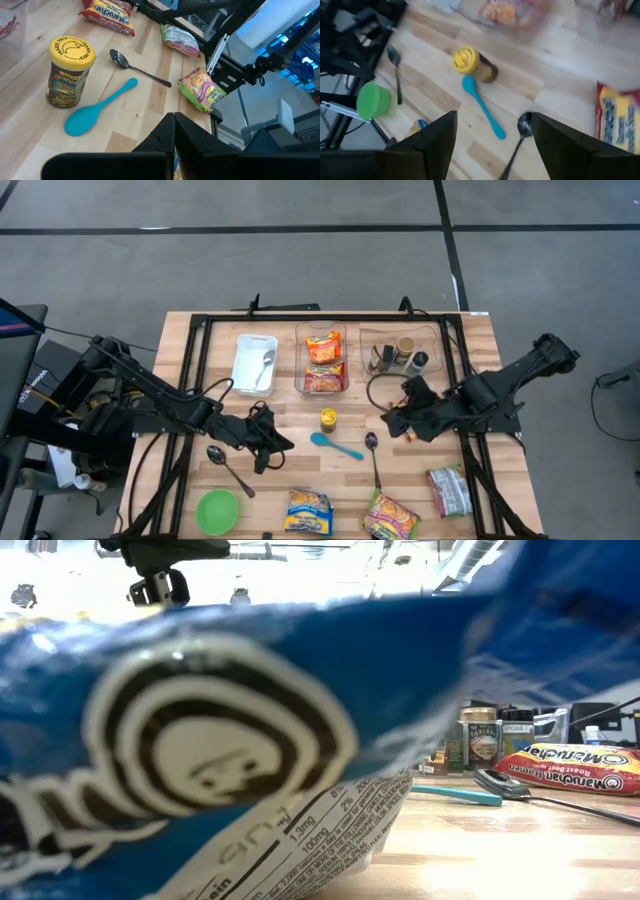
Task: Pick & Place Food Item
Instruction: Put the right black spoon into the white bin
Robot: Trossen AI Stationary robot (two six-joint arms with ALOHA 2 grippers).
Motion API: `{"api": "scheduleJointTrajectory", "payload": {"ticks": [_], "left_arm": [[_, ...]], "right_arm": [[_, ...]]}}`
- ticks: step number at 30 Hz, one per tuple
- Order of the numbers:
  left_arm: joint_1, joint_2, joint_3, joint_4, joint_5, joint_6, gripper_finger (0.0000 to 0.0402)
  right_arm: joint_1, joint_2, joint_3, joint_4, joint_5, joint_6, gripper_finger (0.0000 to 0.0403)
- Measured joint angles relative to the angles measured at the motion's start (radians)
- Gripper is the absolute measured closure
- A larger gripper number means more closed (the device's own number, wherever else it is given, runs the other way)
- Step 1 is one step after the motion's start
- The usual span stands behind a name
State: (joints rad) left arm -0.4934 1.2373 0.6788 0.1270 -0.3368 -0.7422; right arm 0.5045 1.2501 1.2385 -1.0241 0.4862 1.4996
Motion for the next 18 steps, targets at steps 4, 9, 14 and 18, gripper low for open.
{"api": "scheduleJointTrajectory", "payload": {"ticks": [4,9,14,18], "left_arm": [[0.0,0.0,0.0,-0.035,0.0,0.001,0.0401],[0.0,0.0,0.0,-0.092,0.031,0.001,0.0401],[0.0,0.0,0.0,-0.13,0.092,0.003,0.0401],[0.0,0.0,0.0,-0.163,0.1,0.003,0.0401]], "right_arm": [[-0.001,0.089,0.0,0.005,-0.065,0.067,0.0153],[0.0,0.216,0.0,0.014,-0.134,0.175,0.0153],[0.0,0.341,0.01,0.017,-0.202,0.275,0.0153],[0.0,0.441,0.037,0.014,-0.205,0.328,0.0154]]}}
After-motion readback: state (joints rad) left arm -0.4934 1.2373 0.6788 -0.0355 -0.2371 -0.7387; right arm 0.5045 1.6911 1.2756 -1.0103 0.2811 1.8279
